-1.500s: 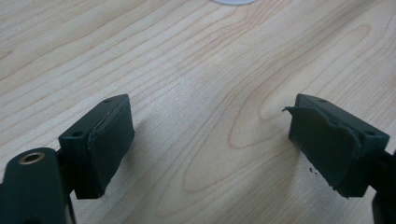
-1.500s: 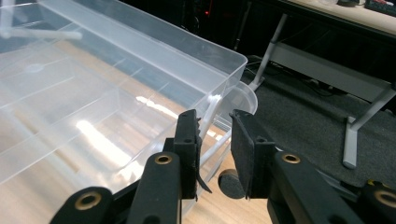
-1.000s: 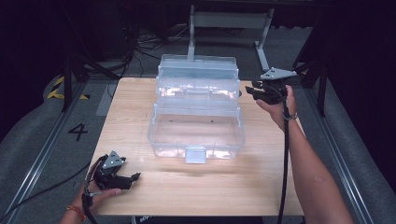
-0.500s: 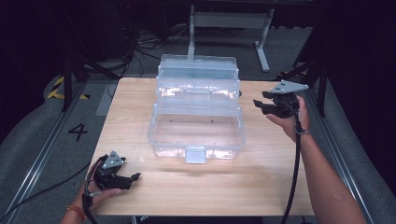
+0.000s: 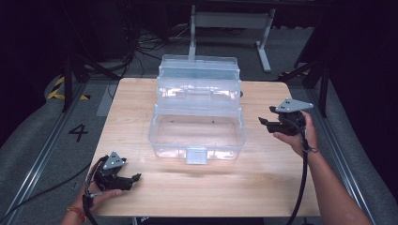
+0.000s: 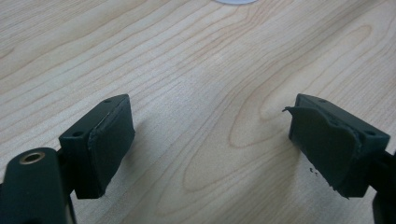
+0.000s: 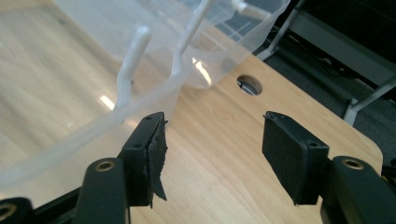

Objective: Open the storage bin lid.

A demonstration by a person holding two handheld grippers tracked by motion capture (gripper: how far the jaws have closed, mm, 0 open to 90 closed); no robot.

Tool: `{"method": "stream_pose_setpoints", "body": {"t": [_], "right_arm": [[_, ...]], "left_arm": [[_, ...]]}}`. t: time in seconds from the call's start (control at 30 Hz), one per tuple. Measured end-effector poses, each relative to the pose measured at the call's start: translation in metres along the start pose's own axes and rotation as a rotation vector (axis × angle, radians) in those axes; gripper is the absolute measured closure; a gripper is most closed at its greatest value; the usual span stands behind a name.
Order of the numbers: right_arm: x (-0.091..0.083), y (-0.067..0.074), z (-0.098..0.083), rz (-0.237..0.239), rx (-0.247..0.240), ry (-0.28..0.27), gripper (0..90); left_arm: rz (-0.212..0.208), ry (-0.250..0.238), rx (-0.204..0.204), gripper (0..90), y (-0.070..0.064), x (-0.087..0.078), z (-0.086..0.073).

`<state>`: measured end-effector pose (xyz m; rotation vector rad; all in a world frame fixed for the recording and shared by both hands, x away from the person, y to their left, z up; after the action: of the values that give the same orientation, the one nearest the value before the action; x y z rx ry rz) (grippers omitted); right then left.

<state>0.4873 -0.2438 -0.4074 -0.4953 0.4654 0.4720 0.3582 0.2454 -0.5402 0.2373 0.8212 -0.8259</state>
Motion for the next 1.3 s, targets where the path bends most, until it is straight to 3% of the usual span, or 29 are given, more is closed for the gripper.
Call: {"method": "stream_pose_setpoints", "body": {"t": [0.33, 0.43, 0.5, 0.73, 0.9, 0.97, 1.07, 1.3], "right_arm": [[-0.008, 0.016, -0.038, -0.013, -0.052, 0.035, 34.2], [-0.01, 0.019, -0.047, -0.017, -0.047, 0.043, 32.4], [-0.013, 0.024, -0.063, -0.012, -0.054, 0.057, 30.6], [-0.015, 0.032, -0.091, 0.014, -0.018, 0.076, 25.7], [-0.019, 0.04, -0.11, 0.024, -0.04, 0.093, 21.9], [-0.024, 0.042, -0.119, 0.031, -0.014, 0.06, 22.0], [-0.03, 0.042, -0.13, 0.04, 0.03, 0.056, 21.8], [-0.034, 0.044, -0.156, 0.058, 0.111, 0.099, 21.5]], "left_arm": [[-0.001, -0.001, -0.001, 14.5, 0.0, 0.0, 0.0], [-0.001, 0.0, -0.001, 14.5, 0.0, 0.0, 0.0], [-0.001, 0.0, -0.001, 14.5, 0.0, 0.0, 0.0], [-0.002, -0.004, -0.002, 14.5, 0.0, 0.0, 0.0], [0.002, -0.001, -0.002, 14.4, 0.0, 0.0, 0.0], [0.002, -0.001, -0.003, 14.5, 0.0, 0.0, 0.0], [0.003, -0.003, -0.004, 14.5, 0.0, 0.0, 0.0], [-0.002, -0.001, -0.002, 14.5, 0.0, 0.0, 0.0]]}}
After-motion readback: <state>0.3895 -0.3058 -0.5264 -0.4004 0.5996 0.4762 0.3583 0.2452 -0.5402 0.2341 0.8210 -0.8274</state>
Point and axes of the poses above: each handheld gripper's, and its own axes: x roughly forward along the jaws, z roughly out of its top, y roughly to its left, the point moved 8 cm from there along x, roughly forward along the jaws, and after that the axes turned 8 degrees about -z, right-handed, at the moved point
